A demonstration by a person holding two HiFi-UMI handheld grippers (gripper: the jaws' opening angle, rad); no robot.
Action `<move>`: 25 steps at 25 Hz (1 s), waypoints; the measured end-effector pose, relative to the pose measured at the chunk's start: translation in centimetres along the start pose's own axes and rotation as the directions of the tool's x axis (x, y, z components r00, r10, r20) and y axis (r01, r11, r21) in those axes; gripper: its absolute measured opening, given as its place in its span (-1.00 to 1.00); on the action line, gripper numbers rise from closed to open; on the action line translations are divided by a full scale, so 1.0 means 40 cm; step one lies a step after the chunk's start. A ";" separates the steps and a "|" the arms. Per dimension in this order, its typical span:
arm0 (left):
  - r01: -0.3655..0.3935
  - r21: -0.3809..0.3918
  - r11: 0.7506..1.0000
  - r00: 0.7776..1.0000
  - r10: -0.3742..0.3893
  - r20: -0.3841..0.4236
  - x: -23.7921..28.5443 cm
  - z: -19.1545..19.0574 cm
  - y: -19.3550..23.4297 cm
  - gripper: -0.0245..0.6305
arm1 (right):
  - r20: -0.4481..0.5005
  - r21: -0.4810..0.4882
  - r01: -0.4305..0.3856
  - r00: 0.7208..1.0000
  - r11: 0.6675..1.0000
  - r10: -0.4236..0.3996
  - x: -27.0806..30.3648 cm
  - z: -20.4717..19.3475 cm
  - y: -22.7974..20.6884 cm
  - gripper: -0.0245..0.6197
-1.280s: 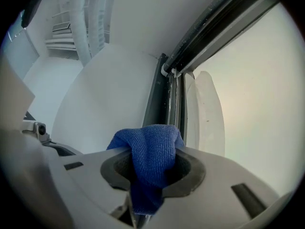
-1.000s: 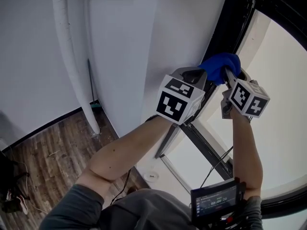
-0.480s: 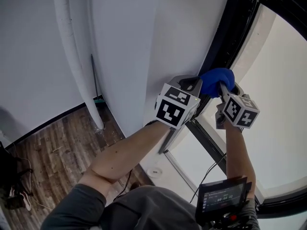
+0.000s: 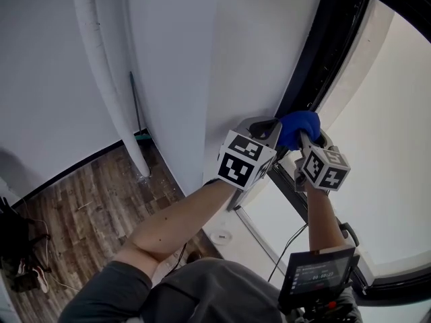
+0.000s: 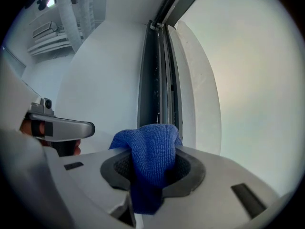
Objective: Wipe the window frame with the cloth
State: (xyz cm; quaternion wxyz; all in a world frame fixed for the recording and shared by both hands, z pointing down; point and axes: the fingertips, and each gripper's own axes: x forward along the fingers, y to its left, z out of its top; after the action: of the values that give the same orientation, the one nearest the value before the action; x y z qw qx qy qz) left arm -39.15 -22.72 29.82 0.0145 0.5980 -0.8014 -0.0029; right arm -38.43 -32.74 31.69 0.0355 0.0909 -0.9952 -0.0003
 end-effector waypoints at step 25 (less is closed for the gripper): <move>0.038 -0.064 0.997 0.982 -0.049 -0.184 0.015 -0.353 -0.005 -0.90 | -0.212 0.045 0.073 0.975 0.996 -0.062 0.012 -0.398 -0.001 -0.53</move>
State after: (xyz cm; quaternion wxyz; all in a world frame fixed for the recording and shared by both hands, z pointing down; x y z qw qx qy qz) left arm -38.76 -23.19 43.96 0.1070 0.6124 -0.7827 0.0283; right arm -37.75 -32.76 47.61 0.1380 0.1250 -0.9819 0.0340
